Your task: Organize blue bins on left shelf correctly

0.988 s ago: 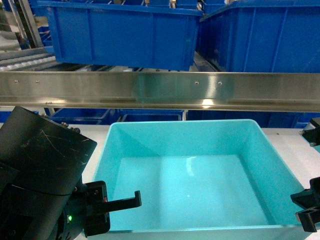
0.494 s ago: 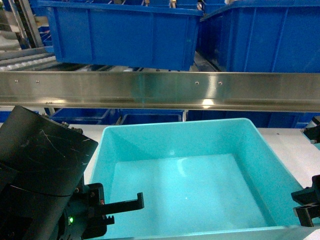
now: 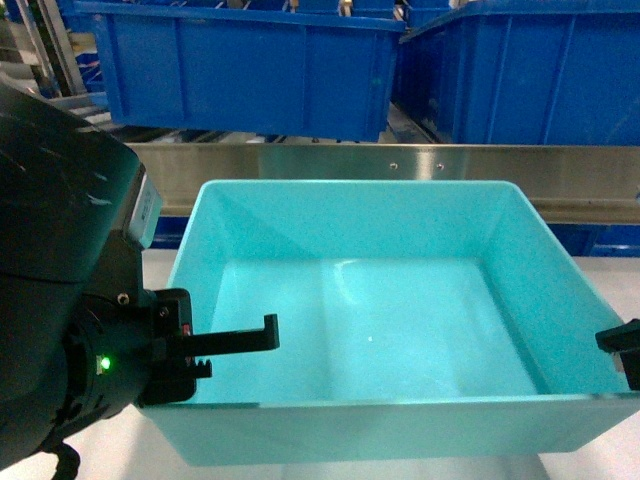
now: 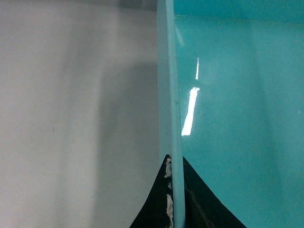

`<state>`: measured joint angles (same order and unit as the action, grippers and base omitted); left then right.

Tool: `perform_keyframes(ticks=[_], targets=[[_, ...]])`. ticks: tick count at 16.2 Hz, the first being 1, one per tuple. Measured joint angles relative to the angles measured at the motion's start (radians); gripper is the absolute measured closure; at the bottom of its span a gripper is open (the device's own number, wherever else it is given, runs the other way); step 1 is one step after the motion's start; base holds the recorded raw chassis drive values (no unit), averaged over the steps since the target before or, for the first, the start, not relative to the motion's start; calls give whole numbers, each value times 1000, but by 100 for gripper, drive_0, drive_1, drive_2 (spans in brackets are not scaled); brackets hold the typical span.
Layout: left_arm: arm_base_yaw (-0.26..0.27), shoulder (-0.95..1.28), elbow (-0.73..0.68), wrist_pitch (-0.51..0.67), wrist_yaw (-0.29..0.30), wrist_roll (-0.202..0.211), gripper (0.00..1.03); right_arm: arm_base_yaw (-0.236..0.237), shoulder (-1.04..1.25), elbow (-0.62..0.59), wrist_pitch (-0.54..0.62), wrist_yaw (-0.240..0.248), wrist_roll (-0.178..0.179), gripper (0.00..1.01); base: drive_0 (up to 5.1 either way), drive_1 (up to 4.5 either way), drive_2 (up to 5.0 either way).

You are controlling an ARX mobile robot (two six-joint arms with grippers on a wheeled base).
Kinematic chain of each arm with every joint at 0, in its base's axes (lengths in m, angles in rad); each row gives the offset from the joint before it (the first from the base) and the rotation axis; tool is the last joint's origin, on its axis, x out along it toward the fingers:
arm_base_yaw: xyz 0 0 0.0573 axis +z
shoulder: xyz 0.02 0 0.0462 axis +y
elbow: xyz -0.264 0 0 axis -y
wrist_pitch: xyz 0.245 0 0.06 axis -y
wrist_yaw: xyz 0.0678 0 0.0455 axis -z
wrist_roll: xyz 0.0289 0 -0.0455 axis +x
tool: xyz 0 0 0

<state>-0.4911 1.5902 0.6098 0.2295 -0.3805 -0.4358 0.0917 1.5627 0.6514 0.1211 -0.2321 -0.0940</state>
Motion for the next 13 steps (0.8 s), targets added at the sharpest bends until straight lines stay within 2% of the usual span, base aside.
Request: perform_keyframes(ticks=[3, 6, 13], targets=[[0, -84, 13, -42, -5, 18, 101, -1, -84, 35, -73, -23, 0, 99, 0, 0, 0], [0, -104, 17, -35, -24, 34, 101, -13, -112, 43, -20, -49, -4, 99, 0, 0, 0], [0, -104, 17, -35, -20, 43, 101, -14, -111, 43, -19, -50, -4, 99, 0, 0, 0]])
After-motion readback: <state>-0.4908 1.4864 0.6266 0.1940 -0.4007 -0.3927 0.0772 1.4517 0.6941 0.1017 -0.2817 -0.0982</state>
